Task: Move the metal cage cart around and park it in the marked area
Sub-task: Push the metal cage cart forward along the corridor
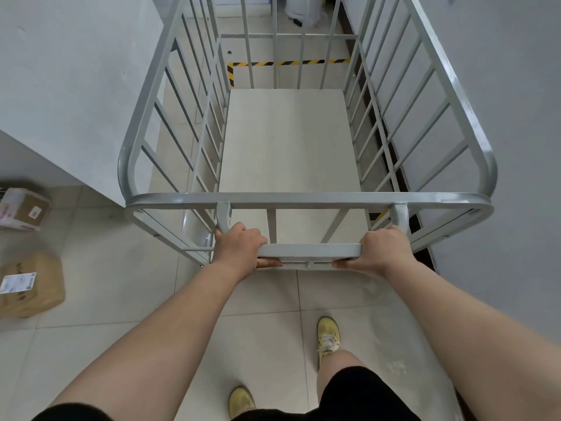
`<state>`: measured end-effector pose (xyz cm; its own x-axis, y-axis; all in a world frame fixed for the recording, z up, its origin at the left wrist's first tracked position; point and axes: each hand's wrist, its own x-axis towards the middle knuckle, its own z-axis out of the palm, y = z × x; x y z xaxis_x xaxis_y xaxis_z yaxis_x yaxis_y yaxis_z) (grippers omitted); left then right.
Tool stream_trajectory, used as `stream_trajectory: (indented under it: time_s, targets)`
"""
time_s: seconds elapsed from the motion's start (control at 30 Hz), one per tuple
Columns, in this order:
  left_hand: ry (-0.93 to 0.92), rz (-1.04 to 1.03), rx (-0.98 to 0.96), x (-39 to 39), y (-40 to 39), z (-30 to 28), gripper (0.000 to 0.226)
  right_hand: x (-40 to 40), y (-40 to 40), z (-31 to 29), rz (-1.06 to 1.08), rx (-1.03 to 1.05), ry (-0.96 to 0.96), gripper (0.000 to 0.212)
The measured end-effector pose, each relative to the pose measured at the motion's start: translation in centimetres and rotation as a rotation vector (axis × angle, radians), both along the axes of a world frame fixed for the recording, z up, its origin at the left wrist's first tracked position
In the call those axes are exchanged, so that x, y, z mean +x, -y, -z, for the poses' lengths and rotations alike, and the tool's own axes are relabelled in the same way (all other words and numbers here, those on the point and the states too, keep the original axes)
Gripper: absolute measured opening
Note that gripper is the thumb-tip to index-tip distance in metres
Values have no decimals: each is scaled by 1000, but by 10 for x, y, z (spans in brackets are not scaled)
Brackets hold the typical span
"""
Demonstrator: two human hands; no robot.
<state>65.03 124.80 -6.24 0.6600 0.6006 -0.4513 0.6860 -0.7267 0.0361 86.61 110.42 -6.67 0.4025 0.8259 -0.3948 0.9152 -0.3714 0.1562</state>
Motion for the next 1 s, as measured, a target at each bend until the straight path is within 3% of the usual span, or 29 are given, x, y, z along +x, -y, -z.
stream_trajectory:
  time_s: [1.0]
  targets:
    - [-15,-72,7,154,-94,-1,58,161,-111,-9,-67,-49,-6,71]
